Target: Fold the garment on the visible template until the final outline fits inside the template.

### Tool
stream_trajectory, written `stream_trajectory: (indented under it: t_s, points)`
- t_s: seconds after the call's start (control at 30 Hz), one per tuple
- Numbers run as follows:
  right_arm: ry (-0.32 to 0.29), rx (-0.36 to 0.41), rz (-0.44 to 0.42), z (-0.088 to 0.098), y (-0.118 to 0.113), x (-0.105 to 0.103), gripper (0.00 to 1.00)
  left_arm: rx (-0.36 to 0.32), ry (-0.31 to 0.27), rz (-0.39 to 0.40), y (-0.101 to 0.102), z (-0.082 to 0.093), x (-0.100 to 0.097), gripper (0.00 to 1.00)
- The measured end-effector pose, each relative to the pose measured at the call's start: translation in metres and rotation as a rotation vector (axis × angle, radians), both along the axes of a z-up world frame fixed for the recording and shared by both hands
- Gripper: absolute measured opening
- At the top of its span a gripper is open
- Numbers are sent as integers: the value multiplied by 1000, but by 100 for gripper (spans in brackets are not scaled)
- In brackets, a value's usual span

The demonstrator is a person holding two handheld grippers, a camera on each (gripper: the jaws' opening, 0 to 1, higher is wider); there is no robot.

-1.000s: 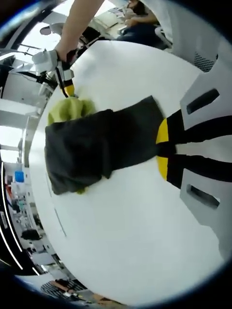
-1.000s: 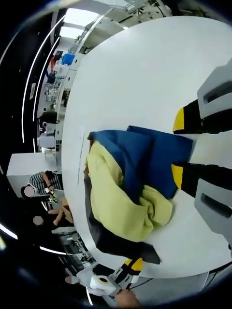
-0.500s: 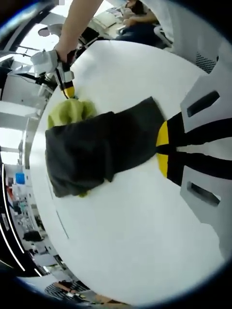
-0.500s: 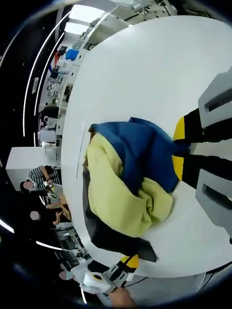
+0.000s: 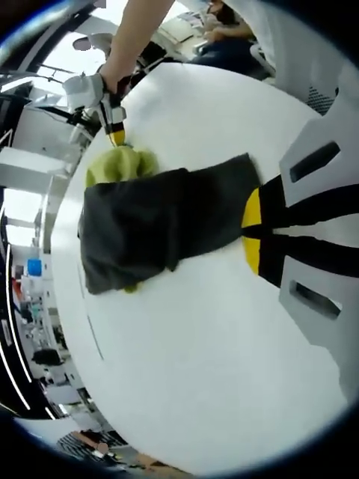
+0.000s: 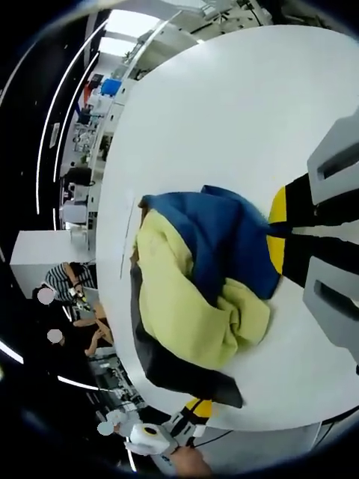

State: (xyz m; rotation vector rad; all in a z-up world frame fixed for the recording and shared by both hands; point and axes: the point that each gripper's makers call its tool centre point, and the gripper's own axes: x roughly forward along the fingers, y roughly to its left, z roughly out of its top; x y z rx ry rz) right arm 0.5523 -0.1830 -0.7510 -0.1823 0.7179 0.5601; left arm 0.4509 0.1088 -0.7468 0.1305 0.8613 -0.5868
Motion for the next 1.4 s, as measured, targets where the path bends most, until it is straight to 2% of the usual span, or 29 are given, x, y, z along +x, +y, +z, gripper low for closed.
stream_trajectory:
  t_s: [0.4, 1.03, 1.17, 1.4]
  points:
    - [-18, 4, -45, 14, -30, 8, 0, 33, -41, 82, 45, 15, 23, 0]
    - [-32, -106, -90, 25, -91, 27, 0, 151, -74, 240, 144, 31, 61, 0]
    - [-32, -130, -100, 27, -105, 30, 0, 186, -80, 258, 161, 35, 69, 0]
    - [-26, -176, -123, 27, -131, 36, 0, 217, -93, 288, 181, 43, 82, 0]
